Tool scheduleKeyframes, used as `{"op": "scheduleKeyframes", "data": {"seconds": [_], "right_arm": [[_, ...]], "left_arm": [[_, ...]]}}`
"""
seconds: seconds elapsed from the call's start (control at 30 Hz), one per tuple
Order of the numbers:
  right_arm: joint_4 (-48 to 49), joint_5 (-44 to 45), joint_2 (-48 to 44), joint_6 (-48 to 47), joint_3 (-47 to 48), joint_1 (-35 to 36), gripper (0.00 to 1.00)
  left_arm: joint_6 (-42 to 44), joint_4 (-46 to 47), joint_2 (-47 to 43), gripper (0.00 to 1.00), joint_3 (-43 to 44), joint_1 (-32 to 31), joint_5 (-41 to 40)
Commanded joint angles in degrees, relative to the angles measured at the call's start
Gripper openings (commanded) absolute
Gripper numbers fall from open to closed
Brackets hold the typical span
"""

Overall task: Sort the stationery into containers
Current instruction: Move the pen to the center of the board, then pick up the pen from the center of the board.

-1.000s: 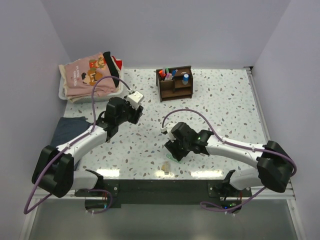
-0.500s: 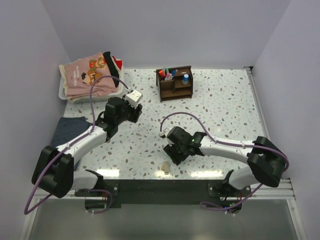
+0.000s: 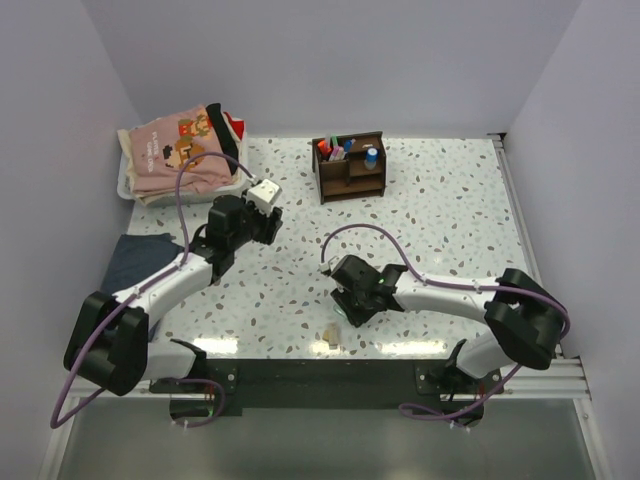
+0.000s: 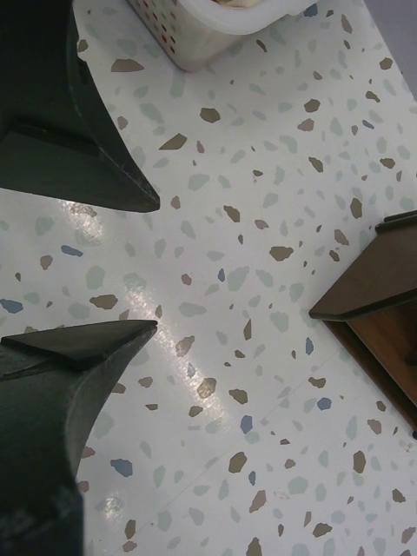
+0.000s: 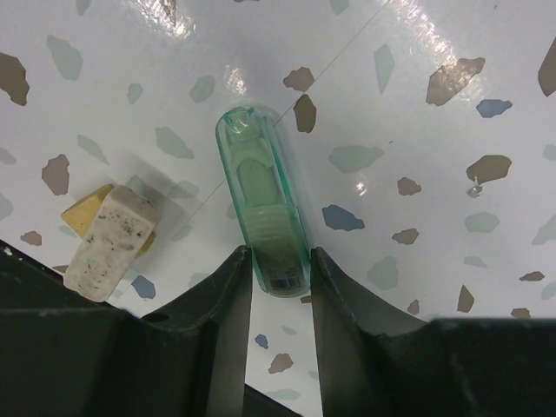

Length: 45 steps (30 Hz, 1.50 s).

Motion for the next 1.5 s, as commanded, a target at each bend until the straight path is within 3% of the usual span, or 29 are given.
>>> {"op": "scheduleKeyframes", "data": {"seconds": [0.0,0.27,0.3,0.33,0.43,0.77,0.97,1.2,1.47], "right_arm": [[1.9,6.0,1.5,-1.4,1.9,-1.3,0.27],[5.8,8.2,7.5,-6.4,8.8,-11.6,0.29],[6.0,7.8,7.6,-6.8,9.5,-11.9,0.33],[6.1,8.0,7.7,-6.8,9.5,-11.9,0.44],[5.3,7.1,6.4,-5.9,8.4,-11.9,0.55],[5.2,7.1,3.9,-6.0,5.0,-11.5,0.56],[4.1,8.2,3.0,-7.3,5.9,-11.6,0.52],[4.4,8.3,4.3,-10.8,7.4,-13.0,0.59],[5.1,6.2,5.2,-12.5,7.5,-13.5,0.6]], "left_arm": [[-1.2,4.7,-0.2,0.58,0.5,0.8,0.7],[-2.2,5.0,0.9,0.58,2.0,1.7,2.6],[-2.3,5.0,1.0,0.58,2.1,1.7,2.8],[-2.2,5.0,1.0,0.58,2.2,1.7,3.0],[-2.0,4.9,1.0,0.58,2.5,1.8,3.0],[-3.3,5.1,0.6,0.58,1.3,1.8,3.5],[-3.4,4.5,0.7,0.58,1.7,1.8,4.2],[-4.0,5.6,1.2,0.58,1.7,1.8,4.8],[-4.0,5.7,1.0,0.58,1.3,1.8,4.8]]}}
